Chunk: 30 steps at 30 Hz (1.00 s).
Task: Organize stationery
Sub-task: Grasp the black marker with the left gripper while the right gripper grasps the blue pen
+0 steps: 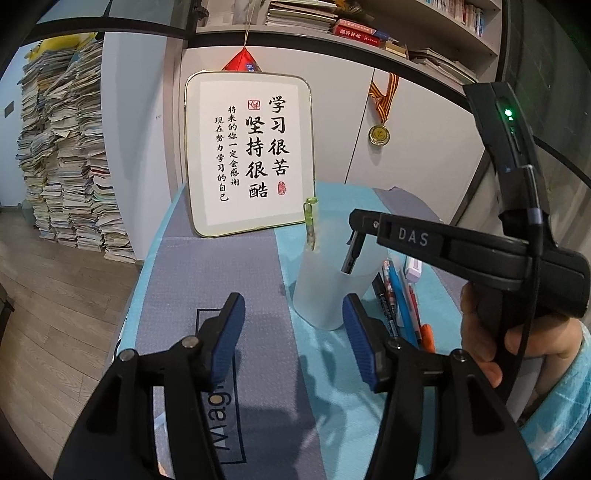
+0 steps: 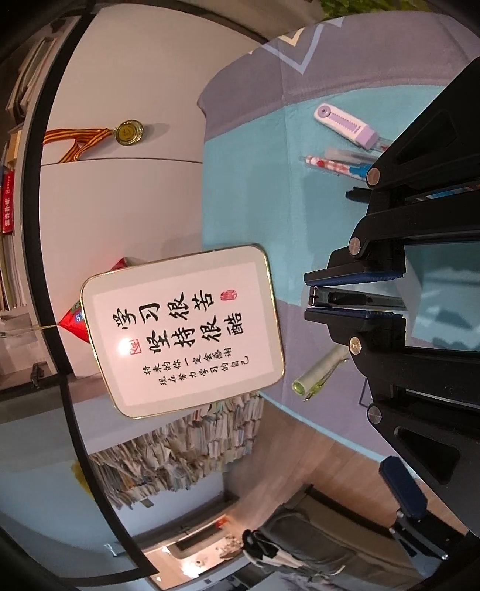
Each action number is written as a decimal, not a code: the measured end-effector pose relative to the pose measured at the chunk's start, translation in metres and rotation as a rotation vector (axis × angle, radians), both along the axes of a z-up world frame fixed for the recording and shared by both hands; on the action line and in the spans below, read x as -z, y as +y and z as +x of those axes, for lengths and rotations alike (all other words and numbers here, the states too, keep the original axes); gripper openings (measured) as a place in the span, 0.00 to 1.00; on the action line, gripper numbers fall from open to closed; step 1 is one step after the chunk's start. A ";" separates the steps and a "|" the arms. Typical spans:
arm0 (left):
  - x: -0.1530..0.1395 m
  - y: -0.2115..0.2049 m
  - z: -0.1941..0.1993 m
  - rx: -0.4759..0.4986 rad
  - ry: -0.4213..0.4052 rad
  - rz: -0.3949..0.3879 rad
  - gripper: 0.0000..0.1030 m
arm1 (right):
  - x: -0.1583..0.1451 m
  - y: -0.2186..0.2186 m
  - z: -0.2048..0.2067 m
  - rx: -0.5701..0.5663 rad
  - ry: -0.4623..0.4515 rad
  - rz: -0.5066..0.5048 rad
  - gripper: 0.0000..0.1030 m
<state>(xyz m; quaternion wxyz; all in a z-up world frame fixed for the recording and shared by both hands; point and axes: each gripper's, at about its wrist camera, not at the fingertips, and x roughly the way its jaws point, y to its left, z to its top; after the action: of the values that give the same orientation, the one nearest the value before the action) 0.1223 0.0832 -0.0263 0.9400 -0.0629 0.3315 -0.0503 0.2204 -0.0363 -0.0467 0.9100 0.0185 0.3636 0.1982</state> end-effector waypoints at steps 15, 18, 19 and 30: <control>-0.003 -0.044 -0.011 0.090 -0.008 0.024 0.57 | -0.022 -0.077 -0.056 0.072 -0.010 -0.016 0.13; 0.002 -0.058 -0.009 0.123 0.012 0.028 0.56 | -0.010 -0.103 -0.060 0.124 0.037 -0.026 0.13; 0.006 -0.065 -0.007 0.139 0.025 0.029 0.56 | -0.003 -0.114 -0.060 0.151 0.063 -0.030 0.13; 0.060 -0.115 0.023 0.217 0.186 0.103 0.38 | 0.053 -0.152 -0.052 0.180 0.238 -0.007 0.13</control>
<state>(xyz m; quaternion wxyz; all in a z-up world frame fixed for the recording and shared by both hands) 0.1457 -0.0315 -0.0866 0.8961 0.0172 0.4243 -0.1288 0.1688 -0.1882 -0.0995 0.8747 0.0713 0.4664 0.1110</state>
